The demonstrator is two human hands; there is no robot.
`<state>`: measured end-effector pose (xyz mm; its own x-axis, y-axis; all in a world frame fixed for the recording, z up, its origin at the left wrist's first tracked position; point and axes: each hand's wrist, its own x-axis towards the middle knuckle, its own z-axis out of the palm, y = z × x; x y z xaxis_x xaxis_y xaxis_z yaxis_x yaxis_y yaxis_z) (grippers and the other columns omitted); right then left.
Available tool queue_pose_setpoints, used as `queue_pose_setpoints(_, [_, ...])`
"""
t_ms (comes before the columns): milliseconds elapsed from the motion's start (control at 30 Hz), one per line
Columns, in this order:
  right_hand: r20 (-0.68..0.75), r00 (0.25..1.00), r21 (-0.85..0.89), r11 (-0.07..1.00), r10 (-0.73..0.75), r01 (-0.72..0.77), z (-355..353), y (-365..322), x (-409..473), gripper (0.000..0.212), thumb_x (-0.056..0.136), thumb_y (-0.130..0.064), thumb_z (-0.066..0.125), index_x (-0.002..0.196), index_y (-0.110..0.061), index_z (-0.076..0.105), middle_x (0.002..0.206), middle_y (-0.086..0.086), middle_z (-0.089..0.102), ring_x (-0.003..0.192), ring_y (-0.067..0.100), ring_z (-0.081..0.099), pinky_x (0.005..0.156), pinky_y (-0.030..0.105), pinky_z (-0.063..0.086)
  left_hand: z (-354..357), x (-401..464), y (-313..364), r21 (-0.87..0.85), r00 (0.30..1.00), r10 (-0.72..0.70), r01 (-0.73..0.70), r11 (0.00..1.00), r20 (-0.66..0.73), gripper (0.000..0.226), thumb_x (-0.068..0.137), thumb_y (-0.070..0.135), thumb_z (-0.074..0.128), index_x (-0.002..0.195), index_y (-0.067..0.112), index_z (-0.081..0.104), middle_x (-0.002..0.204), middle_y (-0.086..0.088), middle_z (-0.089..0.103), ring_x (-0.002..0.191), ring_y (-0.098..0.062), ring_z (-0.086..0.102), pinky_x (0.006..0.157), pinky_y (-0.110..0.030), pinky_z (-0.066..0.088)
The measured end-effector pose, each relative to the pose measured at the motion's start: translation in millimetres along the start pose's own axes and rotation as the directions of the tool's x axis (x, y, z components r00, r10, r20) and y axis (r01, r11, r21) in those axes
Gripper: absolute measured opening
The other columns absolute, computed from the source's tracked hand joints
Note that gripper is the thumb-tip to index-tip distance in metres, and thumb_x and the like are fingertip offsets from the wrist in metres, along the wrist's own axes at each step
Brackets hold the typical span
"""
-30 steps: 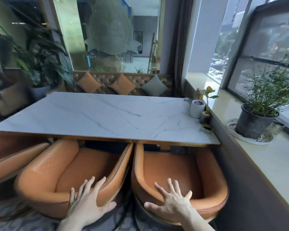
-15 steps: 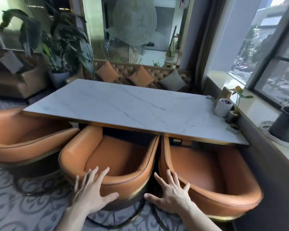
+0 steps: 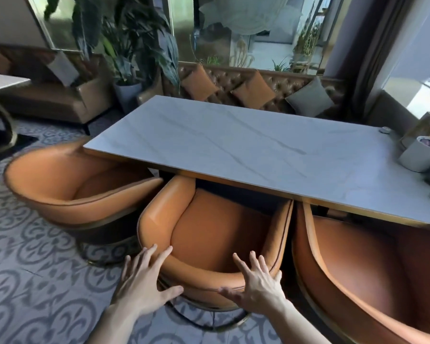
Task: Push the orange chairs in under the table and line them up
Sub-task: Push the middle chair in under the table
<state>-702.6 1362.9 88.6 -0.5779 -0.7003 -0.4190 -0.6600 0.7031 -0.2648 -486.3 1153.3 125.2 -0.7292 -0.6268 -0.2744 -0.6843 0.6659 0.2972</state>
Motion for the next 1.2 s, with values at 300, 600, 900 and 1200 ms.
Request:
queue_pose_setpoints(300, [0.064,0.997,0.058,0.998,0.031,-0.035,5,-32,55,0.110,0.071,-0.095,0.048,0.159,-0.046,0.004,0.172,0.007,0.001,0.159,0.028,0.002,0.122,0.058,0.023,-20,79,-43,0.038,0.992,0.094,-0.098,0.995,0.079,0.097,0.071,0.083,0.053,0.148,0.055,0.001,0.163,0.010,0.000,0.149,-0.020,0.004,0.122,-0.048,0.000])
queue_pose_setpoints(600, [0.084,0.979,0.137,0.971,0.186,-0.196,46,-61,71,0.107,0.076,-0.078,0.068,0.159,-0.044,0.010,0.171,0.006,0.005,0.159,0.029,0.002,0.123,0.056,0.021,-3,158,-81,0.143,0.912,0.313,-0.358,0.923,0.264,0.098,0.074,0.079,0.057,0.151,0.050,0.003,0.164,0.008,0.004,0.150,-0.017,0.003,0.123,-0.043,-0.001])
queue_pose_setpoints(900, [0.024,0.964,0.065,0.961,0.266,-0.267,101,-104,87,0.096,0.079,-0.075,0.067,0.158,-0.045,0.020,0.161,0.008,0.024,0.149,0.038,0.014,0.118,0.061,0.026,29,203,-132,0.152,0.760,0.472,-0.585,0.797,0.448,0.083,0.084,0.072,0.054,0.152,0.048,0.011,0.165,0.007,0.008,0.151,-0.014,0.001,0.123,-0.039,-0.003])
queue_pose_setpoints(1200, [-0.049,0.958,0.103,0.955,0.284,-0.278,118,-102,86,0.094,0.080,-0.074,0.066,0.158,-0.046,0.022,0.165,0.013,0.022,0.153,0.038,0.009,0.120,0.061,0.021,52,207,-146,0.120,0.741,0.520,-0.615,0.779,0.426,0.082,0.081,0.079,0.048,0.151,0.048,0.018,0.162,0.011,0.022,0.149,-0.013,0.013,0.123,-0.036,0.006])
